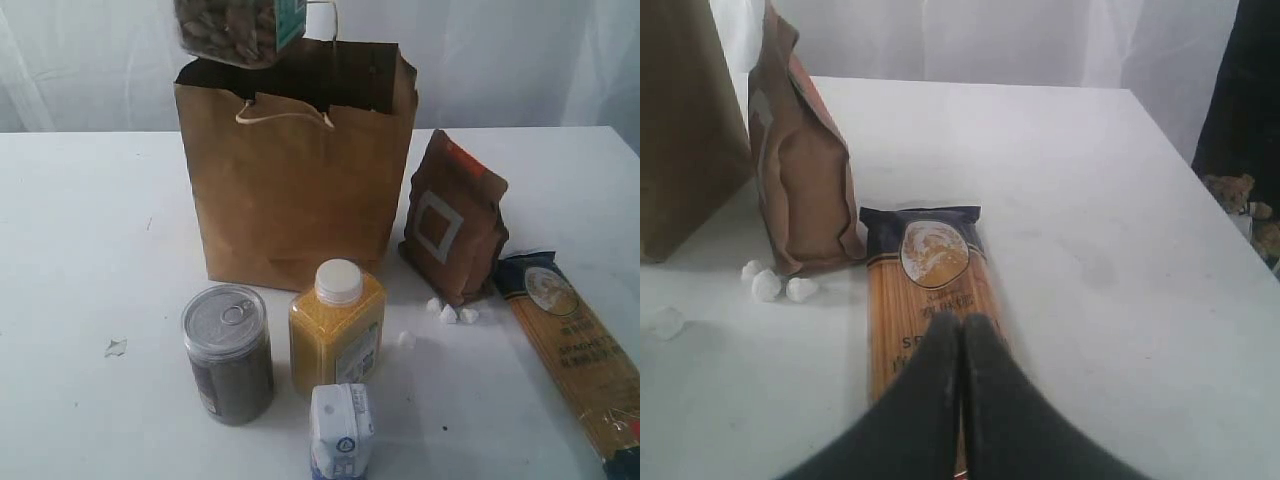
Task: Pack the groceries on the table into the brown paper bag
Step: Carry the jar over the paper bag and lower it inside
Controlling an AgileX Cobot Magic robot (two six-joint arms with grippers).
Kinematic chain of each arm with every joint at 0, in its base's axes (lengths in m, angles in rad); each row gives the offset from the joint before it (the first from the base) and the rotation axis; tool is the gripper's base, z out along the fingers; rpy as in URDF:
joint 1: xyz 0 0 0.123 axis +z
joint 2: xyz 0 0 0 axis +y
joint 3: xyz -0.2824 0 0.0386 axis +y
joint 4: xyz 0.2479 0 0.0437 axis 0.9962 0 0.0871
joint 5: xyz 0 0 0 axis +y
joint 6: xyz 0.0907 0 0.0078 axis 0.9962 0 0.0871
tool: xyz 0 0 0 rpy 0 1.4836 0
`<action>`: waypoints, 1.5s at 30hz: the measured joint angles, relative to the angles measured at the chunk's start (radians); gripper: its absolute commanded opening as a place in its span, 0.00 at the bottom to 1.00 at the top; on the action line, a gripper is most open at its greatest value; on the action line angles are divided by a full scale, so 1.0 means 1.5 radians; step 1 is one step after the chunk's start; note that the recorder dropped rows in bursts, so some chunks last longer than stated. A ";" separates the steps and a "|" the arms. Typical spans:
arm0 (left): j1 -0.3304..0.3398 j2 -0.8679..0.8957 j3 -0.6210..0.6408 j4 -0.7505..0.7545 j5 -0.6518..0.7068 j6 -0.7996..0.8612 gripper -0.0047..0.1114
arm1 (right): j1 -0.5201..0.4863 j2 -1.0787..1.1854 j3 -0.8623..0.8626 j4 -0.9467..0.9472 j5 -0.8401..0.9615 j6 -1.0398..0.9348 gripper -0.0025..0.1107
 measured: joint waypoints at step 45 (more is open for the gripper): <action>0.000 0.089 0.023 0.074 0.117 -0.074 0.82 | 0.000 0.000 0.000 0.000 0.000 0.000 0.02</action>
